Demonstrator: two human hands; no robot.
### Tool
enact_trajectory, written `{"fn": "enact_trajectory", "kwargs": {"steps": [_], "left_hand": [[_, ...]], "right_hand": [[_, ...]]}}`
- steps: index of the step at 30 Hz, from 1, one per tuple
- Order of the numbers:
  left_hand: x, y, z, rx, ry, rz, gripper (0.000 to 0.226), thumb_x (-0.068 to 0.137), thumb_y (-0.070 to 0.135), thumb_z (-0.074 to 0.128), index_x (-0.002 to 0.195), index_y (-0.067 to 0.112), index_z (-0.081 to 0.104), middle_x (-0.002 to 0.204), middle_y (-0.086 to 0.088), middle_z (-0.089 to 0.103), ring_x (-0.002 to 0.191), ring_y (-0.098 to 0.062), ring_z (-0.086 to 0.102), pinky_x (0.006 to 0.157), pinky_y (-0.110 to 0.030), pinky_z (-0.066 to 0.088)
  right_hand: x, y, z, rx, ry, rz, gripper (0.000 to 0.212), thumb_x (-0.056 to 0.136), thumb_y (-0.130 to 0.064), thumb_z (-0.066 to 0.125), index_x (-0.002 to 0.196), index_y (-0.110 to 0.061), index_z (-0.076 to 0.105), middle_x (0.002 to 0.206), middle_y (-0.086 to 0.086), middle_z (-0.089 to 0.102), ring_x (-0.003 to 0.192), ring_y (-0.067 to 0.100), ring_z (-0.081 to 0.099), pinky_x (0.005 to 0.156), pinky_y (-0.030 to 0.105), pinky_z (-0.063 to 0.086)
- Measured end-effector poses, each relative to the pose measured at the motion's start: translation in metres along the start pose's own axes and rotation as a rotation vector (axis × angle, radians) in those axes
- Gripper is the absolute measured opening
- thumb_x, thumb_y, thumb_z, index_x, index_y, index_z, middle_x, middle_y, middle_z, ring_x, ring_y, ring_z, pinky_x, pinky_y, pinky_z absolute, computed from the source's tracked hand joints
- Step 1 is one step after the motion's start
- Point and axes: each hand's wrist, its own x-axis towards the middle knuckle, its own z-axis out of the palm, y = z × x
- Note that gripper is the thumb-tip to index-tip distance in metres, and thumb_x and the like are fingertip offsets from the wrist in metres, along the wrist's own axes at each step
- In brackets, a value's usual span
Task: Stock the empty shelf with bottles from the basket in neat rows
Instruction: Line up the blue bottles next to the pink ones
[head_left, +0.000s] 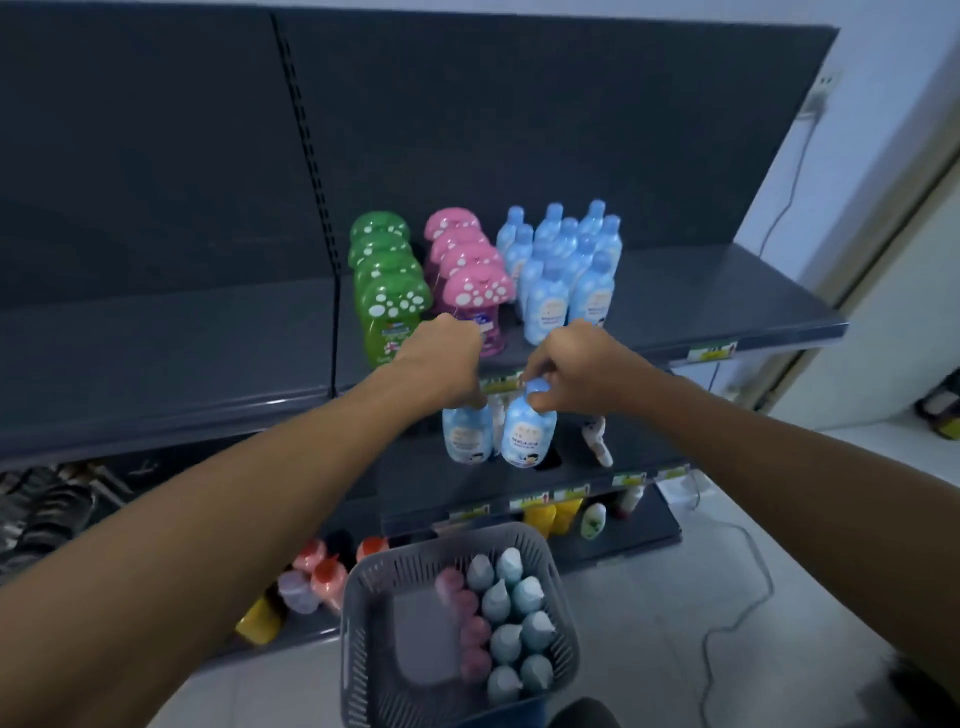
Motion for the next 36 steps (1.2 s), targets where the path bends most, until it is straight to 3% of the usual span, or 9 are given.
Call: {"fn": "enact_trajectory", "kwargs": {"steps": [5,10,14,20,23,27,31,36], "left_hand": [[0.024,0.029,-0.033,-0.023,0.066,0.066,0.043,0.068,0.032,0.084,0.055,0.016,0.047,0.055,0.002,0.047,0.055,-0.018,0.049,0.047,-0.028,0.035],[0.062,0.067,-0.052,0.0,0.058,0.077,0.04,0.072,0.033,0.084,0.059,0.016,0.051,0.062,0.0,0.055,0.061,-0.018,0.055,0.053,-0.031,0.046],[0.095,0.1,-0.062,0.004,0.076,0.064,0.046,0.071,0.035,0.085,0.051,0.015,0.049,0.052,0.001,0.051,0.053,-0.015,0.049,0.05,-0.03,0.041],[0.143,0.139,-0.067,0.022,0.098,0.023,0.042,0.072,0.041,0.082,0.057,0.018,0.05,0.058,0.002,0.048,0.056,-0.009,0.04,0.048,-0.028,0.033],[0.164,0.154,-0.067,-0.008,0.088,-0.007,0.039,0.072,0.038,0.082,0.057,0.015,0.055,0.06,0.001,0.049,0.06,-0.012,0.041,0.055,-0.031,0.04],[0.185,0.17,-0.065,-0.07,0.067,-0.022,0.026,0.073,0.033,0.082,0.077,0.01,0.073,0.077,-0.004,0.068,0.079,-0.017,0.063,0.067,-0.037,0.057],[0.205,0.183,-0.064,-0.075,0.085,-0.053,0.031,0.074,0.033,0.084,0.094,0.01,0.075,0.089,-0.003,0.074,0.088,-0.017,0.068,0.076,-0.04,0.061],[0.228,0.193,-0.06,-0.075,0.082,-0.11,0.029,0.075,0.033,0.084,0.085,0.01,0.071,0.084,-0.003,0.072,0.083,-0.018,0.068,0.074,-0.038,0.061]], "right_hand": [[0.004,0.037,-0.049,-0.007,0.036,0.036,0.02,0.07,-0.024,0.076,0.089,-0.022,0.08,0.061,-0.017,0.061,0.061,-0.003,0.056,0.056,0.017,0.038],[0.009,0.087,-0.086,-0.018,0.044,0.034,0.021,0.07,-0.028,0.078,0.09,-0.025,0.08,0.07,-0.016,0.066,0.069,-0.003,0.06,0.062,0.021,0.048],[0.017,0.13,-0.104,-0.032,0.017,0.022,0.022,0.07,-0.029,0.079,0.091,-0.026,0.079,0.072,-0.017,0.066,0.072,-0.002,0.063,0.064,0.021,0.05],[0.038,0.195,-0.124,-0.042,-0.001,0.0,0.022,0.067,-0.03,0.079,0.089,-0.026,0.079,0.071,-0.015,0.067,0.071,0.001,0.064,0.066,0.03,0.058],[0.052,0.222,-0.128,-0.06,0.006,-0.019,0.023,0.067,-0.031,0.079,0.089,-0.028,0.078,0.07,-0.017,0.065,0.069,0.0,0.064,0.062,0.024,0.053],[0.074,0.252,-0.129,-0.055,-0.002,-0.039,0.022,0.068,-0.029,0.078,0.09,-0.029,0.077,0.072,-0.018,0.063,0.071,0.003,0.064,0.06,0.022,0.047],[0.093,0.272,-0.125,-0.038,-0.019,-0.057,0.023,0.069,-0.027,0.077,0.092,-0.029,0.077,0.075,-0.017,0.064,0.074,0.007,0.065,0.062,0.024,0.05],[0.117,0.29,-0.119,-0.016,-0.036,-0.094,0.024,0.068,-0.029,0.08,0.092,-0.029,0.075,0.077,-0.016,0.063,0.075,0.009,0.064,0.064,0.027,0.053]]}}
